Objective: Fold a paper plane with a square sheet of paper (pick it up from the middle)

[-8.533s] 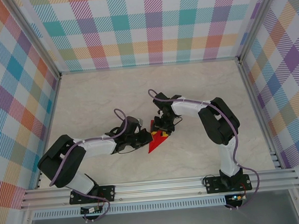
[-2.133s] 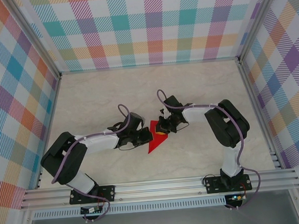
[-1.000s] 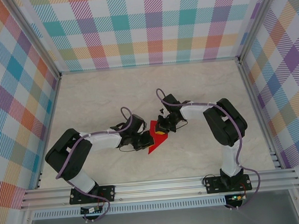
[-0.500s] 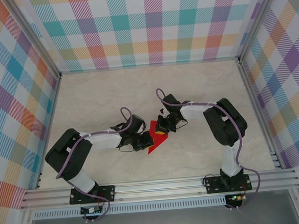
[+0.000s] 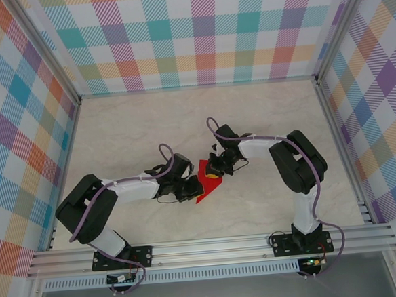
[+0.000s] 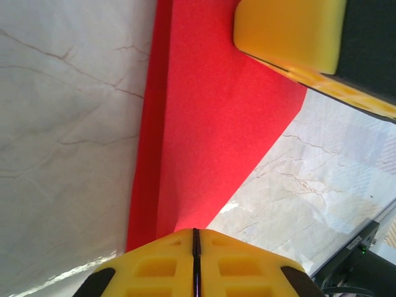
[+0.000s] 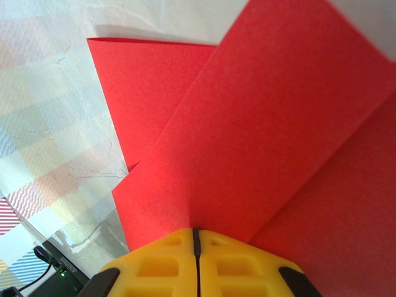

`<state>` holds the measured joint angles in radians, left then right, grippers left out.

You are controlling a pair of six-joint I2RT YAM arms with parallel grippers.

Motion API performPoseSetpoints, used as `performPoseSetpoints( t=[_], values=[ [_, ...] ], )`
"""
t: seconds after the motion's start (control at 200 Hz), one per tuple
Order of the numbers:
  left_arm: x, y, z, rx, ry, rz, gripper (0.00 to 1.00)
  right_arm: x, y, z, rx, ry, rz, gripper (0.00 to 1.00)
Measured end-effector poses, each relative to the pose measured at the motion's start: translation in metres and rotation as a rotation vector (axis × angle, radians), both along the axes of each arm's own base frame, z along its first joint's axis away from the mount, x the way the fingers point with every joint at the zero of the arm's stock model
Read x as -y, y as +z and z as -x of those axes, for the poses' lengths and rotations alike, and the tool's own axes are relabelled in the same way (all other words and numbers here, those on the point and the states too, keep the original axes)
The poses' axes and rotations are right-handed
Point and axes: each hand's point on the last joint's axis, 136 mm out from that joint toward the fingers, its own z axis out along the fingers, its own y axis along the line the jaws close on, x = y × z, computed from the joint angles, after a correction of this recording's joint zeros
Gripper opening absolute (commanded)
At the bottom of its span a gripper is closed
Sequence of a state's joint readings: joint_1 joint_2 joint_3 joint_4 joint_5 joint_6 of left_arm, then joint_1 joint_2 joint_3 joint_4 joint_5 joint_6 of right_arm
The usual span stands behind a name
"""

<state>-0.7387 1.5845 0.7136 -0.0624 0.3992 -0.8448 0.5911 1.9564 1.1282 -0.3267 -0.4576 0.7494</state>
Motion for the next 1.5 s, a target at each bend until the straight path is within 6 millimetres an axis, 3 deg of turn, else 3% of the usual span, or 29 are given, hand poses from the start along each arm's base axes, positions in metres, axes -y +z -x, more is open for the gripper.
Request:
performPoseSetpoints(
  t=[0.47,0.91,1.5],
  values=[
    [-0.010,-0.012,0.002,-0.019,0.018,-0.061,0.08,0.000,0.000,0.000,-0.009,-0.001,0.003,0.06],
    [-0.006,-0.003,0.003,-0.016,0.007,-0.031,0.10,-0.001,-0.001,0.001,-0.019,0.001,-0.001,0.06],
    [-0.016,-0.013,0.011,-0.039,0.004,-0.081,0.09,-0.001,-0.001,0.001,-0.031,0.003,0.004,0.06]
  ],
)
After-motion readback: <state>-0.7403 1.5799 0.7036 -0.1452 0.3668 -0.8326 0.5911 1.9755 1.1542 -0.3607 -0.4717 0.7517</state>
